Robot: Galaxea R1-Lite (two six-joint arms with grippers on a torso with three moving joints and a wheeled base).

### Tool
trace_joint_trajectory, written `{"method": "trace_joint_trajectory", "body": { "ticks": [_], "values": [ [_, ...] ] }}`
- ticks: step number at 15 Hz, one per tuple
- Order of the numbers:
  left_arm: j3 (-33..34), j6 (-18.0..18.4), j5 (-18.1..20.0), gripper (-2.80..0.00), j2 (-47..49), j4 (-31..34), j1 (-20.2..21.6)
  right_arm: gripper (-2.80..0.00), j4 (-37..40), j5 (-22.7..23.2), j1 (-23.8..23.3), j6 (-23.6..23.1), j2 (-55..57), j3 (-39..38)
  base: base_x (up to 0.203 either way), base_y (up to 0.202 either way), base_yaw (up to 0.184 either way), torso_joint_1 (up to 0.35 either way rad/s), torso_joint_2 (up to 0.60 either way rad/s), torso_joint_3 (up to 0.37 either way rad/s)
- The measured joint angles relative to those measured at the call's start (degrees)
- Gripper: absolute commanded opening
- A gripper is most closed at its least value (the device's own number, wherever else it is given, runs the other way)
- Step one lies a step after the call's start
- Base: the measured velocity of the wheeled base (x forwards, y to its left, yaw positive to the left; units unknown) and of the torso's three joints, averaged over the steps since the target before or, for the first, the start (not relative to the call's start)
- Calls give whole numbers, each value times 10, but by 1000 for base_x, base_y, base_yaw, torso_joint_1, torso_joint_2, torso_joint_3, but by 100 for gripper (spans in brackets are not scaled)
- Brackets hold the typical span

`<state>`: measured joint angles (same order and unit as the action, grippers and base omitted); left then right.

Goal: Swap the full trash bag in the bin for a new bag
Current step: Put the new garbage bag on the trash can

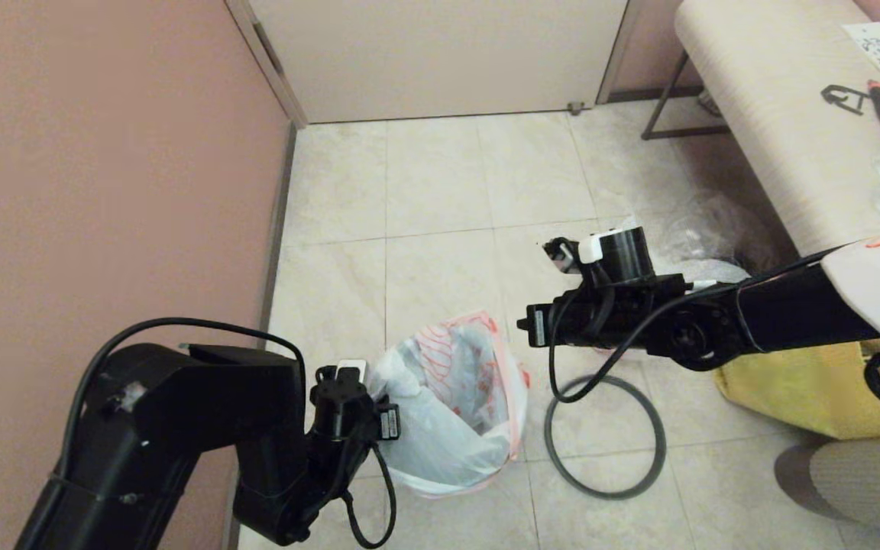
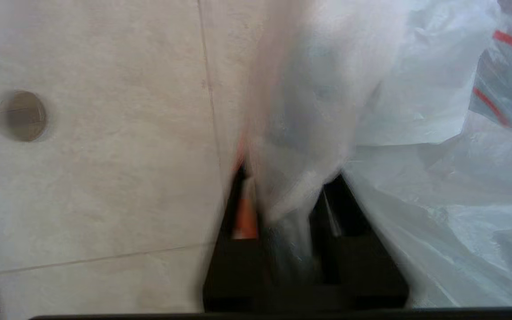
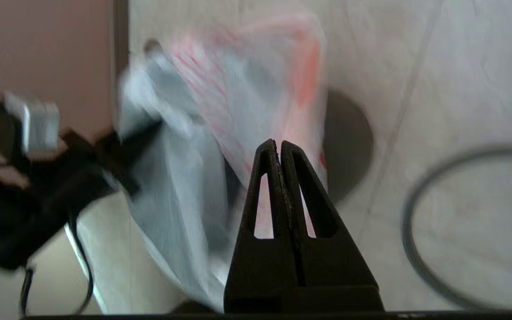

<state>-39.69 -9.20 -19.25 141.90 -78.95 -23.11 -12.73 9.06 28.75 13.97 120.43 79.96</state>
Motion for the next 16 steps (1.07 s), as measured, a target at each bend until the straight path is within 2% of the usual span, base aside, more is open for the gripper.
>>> {"method": "trace_joint_trajectory", "body": {
  "ticks": [3, 9, 12, 13, 14, 16],
  "values": [
    [11, -2, 1, 0, -17, -1, -11, -280, 1, -18, -4, 0, -32, -34, 0, 0, 0, 0, 0, 0],
    [60, -4, 4, 0, -71, -46, -49, -280, 8, -30, -6, -12, -74, -55, 0, 0, 0, 0, 0, 0],
    [97, -4, 10, 0, -105, -54, -57, -280, 26, -44, 11, -26, -83, -59, 0, 0, 0, 0, 0, 0],
    [109, -6, 8, -69, -108, -61, -57, -280, 32, -52, 19, -28, -83, -59, 0, 0, 0, 0, 0, 0],
    [126, -6, 7, -280, -112, -69, -54, -280, 40, -61, 34, -36, -82, -59, 0, 0, 0, 0, 0, 0],
    [189, -5, 4, -280, -135, -79, -45, -280, 53, -94, 68, -64, -63, -51, 0, 0, 0, 0, 0, 0]
  ]
}}
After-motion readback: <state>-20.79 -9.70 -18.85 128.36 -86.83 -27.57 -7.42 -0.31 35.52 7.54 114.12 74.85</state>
